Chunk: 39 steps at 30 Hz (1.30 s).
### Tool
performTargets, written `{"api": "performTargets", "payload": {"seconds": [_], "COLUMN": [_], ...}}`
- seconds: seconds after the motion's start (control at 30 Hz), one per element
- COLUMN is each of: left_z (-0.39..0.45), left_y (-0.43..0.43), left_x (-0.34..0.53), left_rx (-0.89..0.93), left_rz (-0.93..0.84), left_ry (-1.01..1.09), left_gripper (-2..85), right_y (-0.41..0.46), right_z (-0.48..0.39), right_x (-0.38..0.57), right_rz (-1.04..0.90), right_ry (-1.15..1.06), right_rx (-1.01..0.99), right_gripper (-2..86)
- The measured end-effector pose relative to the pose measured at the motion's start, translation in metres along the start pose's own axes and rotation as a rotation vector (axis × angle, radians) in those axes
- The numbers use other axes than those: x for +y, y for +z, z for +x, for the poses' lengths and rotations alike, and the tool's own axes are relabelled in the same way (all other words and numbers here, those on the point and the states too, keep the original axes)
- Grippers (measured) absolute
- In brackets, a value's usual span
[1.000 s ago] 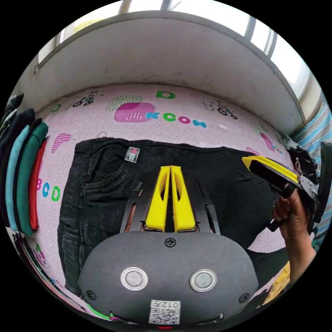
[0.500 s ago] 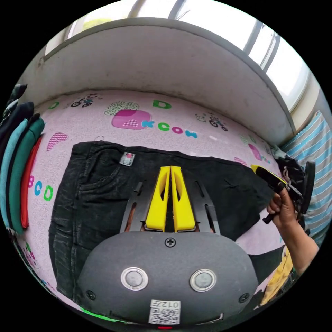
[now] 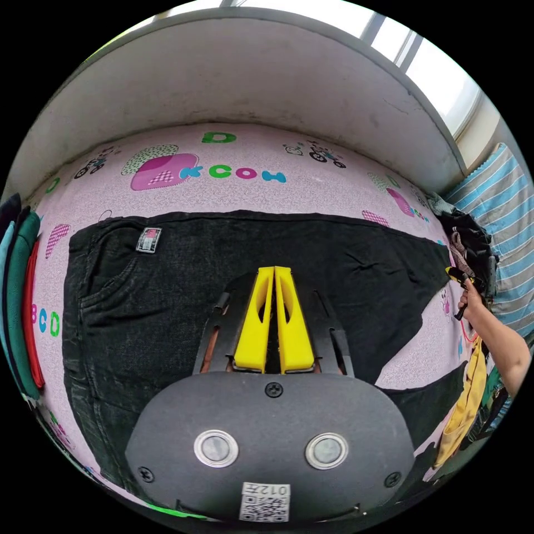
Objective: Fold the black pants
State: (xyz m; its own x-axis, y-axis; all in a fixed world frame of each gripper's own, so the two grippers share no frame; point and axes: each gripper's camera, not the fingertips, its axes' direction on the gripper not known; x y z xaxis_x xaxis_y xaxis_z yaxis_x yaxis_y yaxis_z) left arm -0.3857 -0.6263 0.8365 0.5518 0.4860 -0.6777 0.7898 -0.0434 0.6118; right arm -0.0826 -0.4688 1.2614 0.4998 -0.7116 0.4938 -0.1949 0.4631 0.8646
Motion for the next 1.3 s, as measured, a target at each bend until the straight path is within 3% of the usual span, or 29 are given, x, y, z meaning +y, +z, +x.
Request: {"api": "performTargets", "payload": {"seconds": [0.4,0.57,0.7,0.83,0.97,1.17,1.3], "left_z": [0.008,-0.001,-0.002,0.009,-0.017,-0.060,-0.062], "left_y": [-0.009,-0.014,-0.026,-0.060,-0.065,-0.068,-0.067], "left_x": [-0.003,-0.004,-0.006,-0.013,-0.018,-0.017,-0.017], "left_rx": [-0.013,0.039,0.012,-0.106,-0.238,-0.148,-0.162], "left_rz": [-0.002,-0.004,0.008,0.123,0.076,0.048,0.051], "left_ry": [0.026,0.001,-0.041,0.037,-0.058,-0.169,-0.171], "left_gripper": [0.6,0.6,0.7,0.7,0.7,0.7,0.6], "right_y": [-0.003,-0.034,-0.084,-0.133,-0.172,-0.189,-0.187], "right_z": [-0.011,-0.024,-0.070,-0.212,-0.351,-0.461,-0.483], "right_x": [-0.039,-0.038,-0.018,0.033,0.108,0.170,0.179], "right_rz": [0.049,0.018,0.118,0.124,0.162,0.101,0.089], "right_ry": [-0.131,0.004,0.032,-0.296,-0.661,-0.894,-0.922], "right_rx": [0.020,0.070,-0.167,-0.391,-0.461,-0.433,-0.391], "right_gripper": [3.6,3.8,5.3,6.8,6.6,6.2,5.9]}}
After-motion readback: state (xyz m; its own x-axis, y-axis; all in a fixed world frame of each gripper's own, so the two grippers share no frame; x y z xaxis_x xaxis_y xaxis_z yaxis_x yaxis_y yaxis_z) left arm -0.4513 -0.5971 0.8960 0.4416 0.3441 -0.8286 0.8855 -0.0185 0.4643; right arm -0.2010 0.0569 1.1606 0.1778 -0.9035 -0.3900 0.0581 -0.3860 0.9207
